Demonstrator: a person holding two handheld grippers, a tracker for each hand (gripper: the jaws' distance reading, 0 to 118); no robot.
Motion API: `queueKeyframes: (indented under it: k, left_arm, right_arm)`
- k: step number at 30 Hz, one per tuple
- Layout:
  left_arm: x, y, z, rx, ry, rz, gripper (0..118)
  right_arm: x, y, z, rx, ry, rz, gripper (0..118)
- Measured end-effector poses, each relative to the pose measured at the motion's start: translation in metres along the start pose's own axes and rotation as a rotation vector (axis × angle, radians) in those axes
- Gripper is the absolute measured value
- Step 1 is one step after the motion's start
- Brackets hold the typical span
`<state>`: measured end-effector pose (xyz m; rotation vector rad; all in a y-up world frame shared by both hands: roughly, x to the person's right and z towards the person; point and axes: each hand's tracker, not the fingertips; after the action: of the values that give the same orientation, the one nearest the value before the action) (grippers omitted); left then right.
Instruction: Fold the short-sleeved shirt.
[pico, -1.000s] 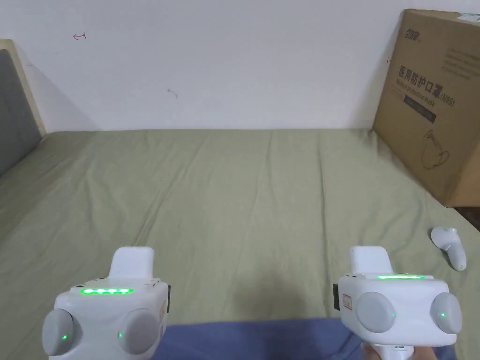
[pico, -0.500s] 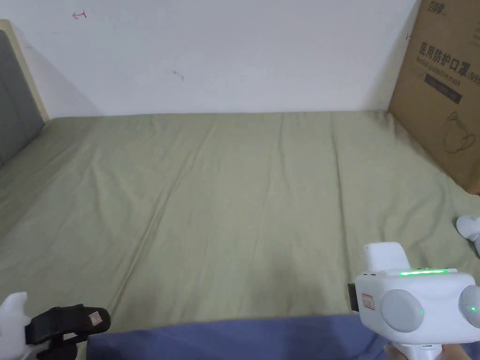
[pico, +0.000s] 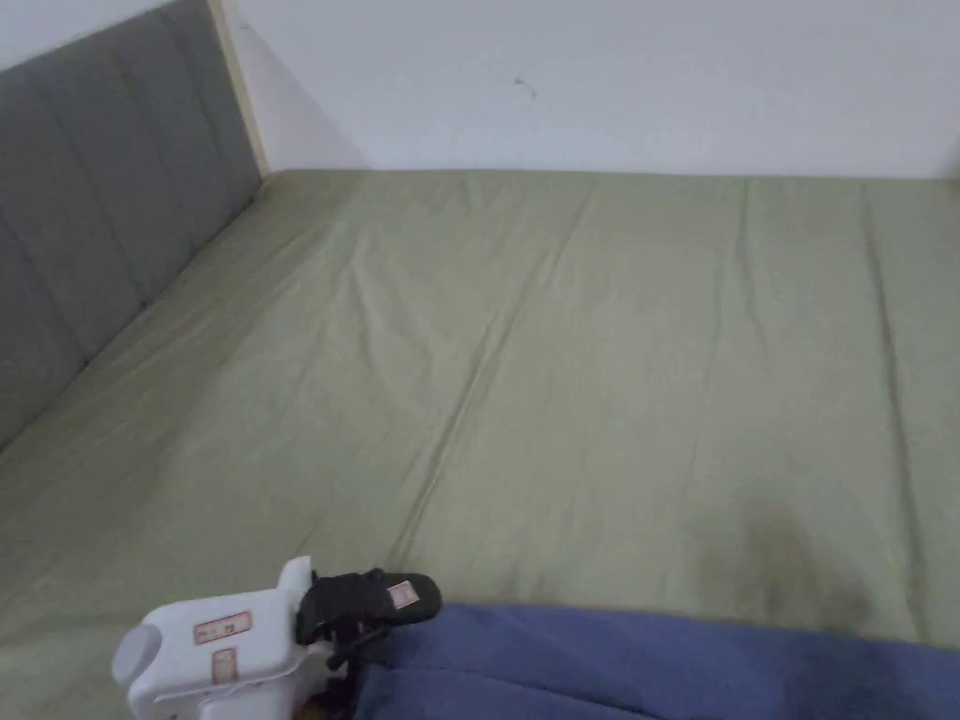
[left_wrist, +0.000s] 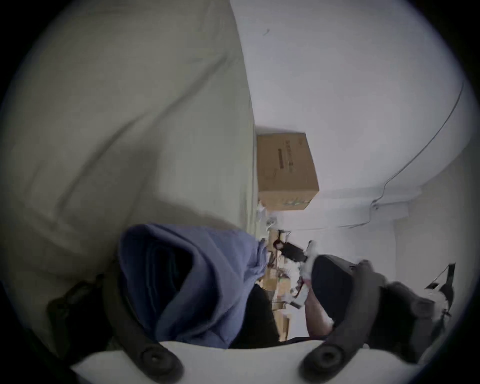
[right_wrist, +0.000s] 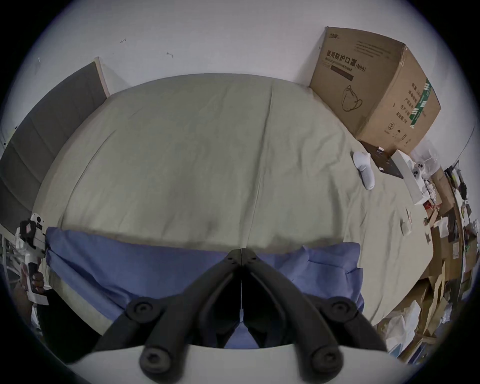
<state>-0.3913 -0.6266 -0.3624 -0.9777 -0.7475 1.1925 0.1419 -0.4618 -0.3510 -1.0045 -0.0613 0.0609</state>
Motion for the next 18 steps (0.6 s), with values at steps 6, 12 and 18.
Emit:
queueKeyframes:
  k: [6, 12, 18]
  left_arm:
    - [0.007, -0.001, -0.007, 0.017, 0.304, -0.078, 11]
    - [0.107, -0.029, -0.034, 0.018, 0.786, -0.459, 12]
    - [0.197, -0.072, -0.104, 0.006, 0.963, -0.744, 12]
  right_arm:
    - [-0.007, 0.002, 0.003, 0.010, 0.013, -0.004, 0]
    - [0.002, -0.001, -0.002, 0.014, 0.006, -0.028, 0]
    - [0.028, -0.016, -0.006, 0.011, 0.030, -0.064, 0]
